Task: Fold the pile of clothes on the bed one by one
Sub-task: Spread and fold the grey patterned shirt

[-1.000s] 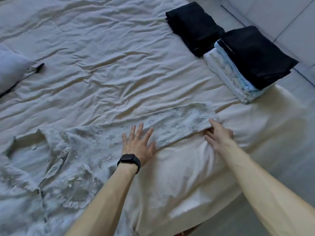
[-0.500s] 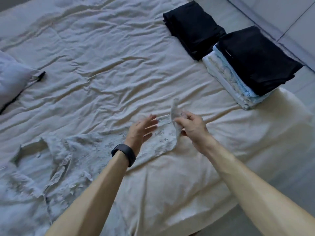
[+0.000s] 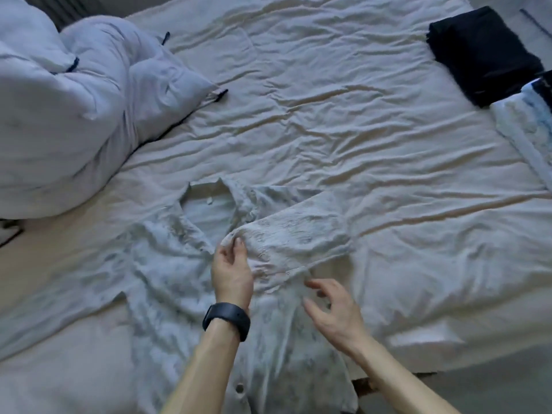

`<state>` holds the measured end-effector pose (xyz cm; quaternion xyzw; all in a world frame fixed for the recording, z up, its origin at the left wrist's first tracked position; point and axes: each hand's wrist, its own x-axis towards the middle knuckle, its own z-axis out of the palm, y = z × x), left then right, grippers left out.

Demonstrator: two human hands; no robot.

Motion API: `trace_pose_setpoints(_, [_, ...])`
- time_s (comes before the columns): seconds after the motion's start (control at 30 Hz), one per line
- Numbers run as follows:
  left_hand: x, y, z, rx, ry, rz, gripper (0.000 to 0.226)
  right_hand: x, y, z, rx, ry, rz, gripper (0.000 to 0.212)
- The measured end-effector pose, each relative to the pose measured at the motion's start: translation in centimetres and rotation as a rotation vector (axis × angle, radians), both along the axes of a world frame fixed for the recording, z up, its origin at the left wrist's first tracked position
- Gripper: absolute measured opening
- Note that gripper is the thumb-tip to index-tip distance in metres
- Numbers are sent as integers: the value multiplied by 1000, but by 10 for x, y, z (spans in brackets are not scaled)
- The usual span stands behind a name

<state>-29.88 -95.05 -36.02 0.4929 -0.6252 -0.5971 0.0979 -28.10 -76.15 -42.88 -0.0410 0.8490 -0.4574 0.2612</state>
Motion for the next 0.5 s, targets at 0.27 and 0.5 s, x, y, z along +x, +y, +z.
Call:
trace_pose_setpoints(0.27, [208, -111, -5, -295, -406, 283, 23, 121, -54, -56, 650, 51, 551, 75])
trace_pose_setpoints(0.5, [270, -172, -67, -110, -798, -202, 63, 112, -75, -47, 739, -29, 518, 70])
